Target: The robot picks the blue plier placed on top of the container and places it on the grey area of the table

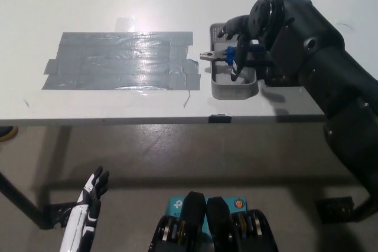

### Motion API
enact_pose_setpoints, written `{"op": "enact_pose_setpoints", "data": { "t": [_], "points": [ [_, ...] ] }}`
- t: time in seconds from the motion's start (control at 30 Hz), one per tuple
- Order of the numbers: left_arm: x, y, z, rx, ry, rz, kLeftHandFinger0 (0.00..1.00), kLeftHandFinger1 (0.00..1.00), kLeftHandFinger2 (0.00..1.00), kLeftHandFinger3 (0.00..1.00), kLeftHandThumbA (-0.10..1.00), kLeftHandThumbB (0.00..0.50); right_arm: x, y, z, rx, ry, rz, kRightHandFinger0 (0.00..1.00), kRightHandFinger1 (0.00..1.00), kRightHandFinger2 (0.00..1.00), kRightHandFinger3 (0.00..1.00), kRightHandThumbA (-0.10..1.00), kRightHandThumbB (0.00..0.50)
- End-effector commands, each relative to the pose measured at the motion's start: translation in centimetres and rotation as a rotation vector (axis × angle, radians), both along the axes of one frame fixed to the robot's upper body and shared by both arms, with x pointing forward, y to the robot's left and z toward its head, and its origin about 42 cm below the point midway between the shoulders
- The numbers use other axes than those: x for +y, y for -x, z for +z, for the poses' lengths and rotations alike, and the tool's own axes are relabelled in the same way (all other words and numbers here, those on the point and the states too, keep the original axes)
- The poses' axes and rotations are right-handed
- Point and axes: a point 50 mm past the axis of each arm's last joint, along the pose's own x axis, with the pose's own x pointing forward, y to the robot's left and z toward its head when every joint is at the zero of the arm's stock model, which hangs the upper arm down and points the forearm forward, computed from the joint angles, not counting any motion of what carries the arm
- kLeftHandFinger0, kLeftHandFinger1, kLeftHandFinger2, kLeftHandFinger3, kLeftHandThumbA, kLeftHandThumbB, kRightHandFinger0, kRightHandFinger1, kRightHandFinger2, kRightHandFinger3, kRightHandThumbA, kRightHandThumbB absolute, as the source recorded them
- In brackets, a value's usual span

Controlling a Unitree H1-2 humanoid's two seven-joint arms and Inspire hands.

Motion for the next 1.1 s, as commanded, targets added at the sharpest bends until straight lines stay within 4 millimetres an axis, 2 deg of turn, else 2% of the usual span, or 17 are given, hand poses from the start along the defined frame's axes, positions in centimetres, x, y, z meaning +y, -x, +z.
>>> {"op": "enact_pose_setpoints", "data": {
  "t": [0.0, 0.13, 0.23, 0.3, 0.37, 0.4, 0.67, 0.7, 0.77, 0.8, 0.87, 1.07],
  "points": [
    [0.0, 0.3, 1.0, -0.064, 0.010, 0.004, 1.00, 1.00, 1.00, 1.00, 1.00, 0.151, 1.3, -0.4, 5.7, -0.139, 0.003, 0.032, 1.00, 1.00, 1.00, 1.00, 1.00, 0.305],
    [0.1, 0.1, 1.2, -0.070, 0.008, 0.003, 1.00, 1.00, 1.00, 1.00, 1.00, 0.153, 1.2, -0.5, 6.2, -0.158, -0.002, 0.030, 1.00, 1.00, 1.00, 1.00, 1.00, 0.284],
    [0.1, 0.1, 1.2, -0.070, 0.007, 0.004, 1.00, 1.00, 1.00, 1.00, 1.00, 0.152, 1.1, -0.6, 6.5, -0.178, 0.008, 0.022, 1.00, 1.00, 1.00, 1.00, 1.00, 0.325],
    [0.2, 0.0, 1.3, -0.067, 0.004, 0.004, 1.00, 1.00, 1.00, 1.00, 1.00, 0.153, 1.1, -0.6, 6.6, -0.176, -0.008, 0.015, 1.00, 1.00, 1.00, 1.00, 1.00, 0.327],
    [0.1, 0.2, 1.2, -0.063, 0.009, 0.002, 1.00, 1.00, 1.00, 1.00, 1.00, 0.152, 1.0, -0.6, 6.4, -0.169, -0.030, 0.020, 1.00, 1.00, 1.00, 1.00, 1.00, 0.306],
    [0.2, 0.2, 1.2, -0.063, 0.009, 0.004, 1.00, 1.00, 1.00, 1.00, 1.00, 0.152, 0.9, -0.6, 6.1, -0.170, -0.040, 0.009, 1.00, 1.00, 1.00, 1.00, 1.00, 0.321],
    [0.1, 1.1, 0.9, -0.057, 0.004, 0.012, 1.00, 1.00, 1.00, 1.00, 1.00, 0.160, 1.1, -0.6, 3.2, -0.177, -0.016, 0.023, 1.00, 1.00, 1.00, 1.00, 1.00, 0.297],
    [0.1, 1.0, 0.9, -0.058, 0.003, 0.011, 1.00, 1.00, 1.00, 1.00, 1.00, 0.162, 0.9, -0.6, 2.8, -0.183, -0.036, 0.023, 1.00, 1.00, 1.00, 1.00, 1.00, 0.282],
    [0.0, 0.9, 1.0, -0.061, 0.003, 0.009, 1.00, 1.00, 1.00, 1.00, 1.00, 0.173, 0.8, -0.5, 2.2, -0.176, -0.079, 0.003, 1.00, 1.00, 1.00, 1.00, 0.91, 0.248],
    [0.0, 0.7, 1.0, -0.067, 0.000, 0.010, 1.00, 1.00, 1.00, 1.00, 1.00, 0.179, 0.8, -0.5, 1.9, -0.175, -0.089, 0.002, 1.00, 1.00, 1.00, 1.00, 0.90, 0.264],
    [0.0, 0.9, 1.0, -0.071, -0.005, 0.009, 1.00, 1.00, 1.00, 1.00, 1.00, 0.178, 0.9, -0.4, 0.8, -0.172, -0.057, -0.006, 1.00, 1.00, 1.00, 1.00, 0.95, 0.300],
    [0.0, 1.2, 1.0, -0.069, -0.008, 0.012, 1.00, 1.00, 1.00, 1.00, 1.00, 0.170, 1.1, 0.0, -1.9, -0.149, -0.065, -0.024, 1.00, 1.00, 1.00, 1.00, 0.92, 0.303]
  ]
}}
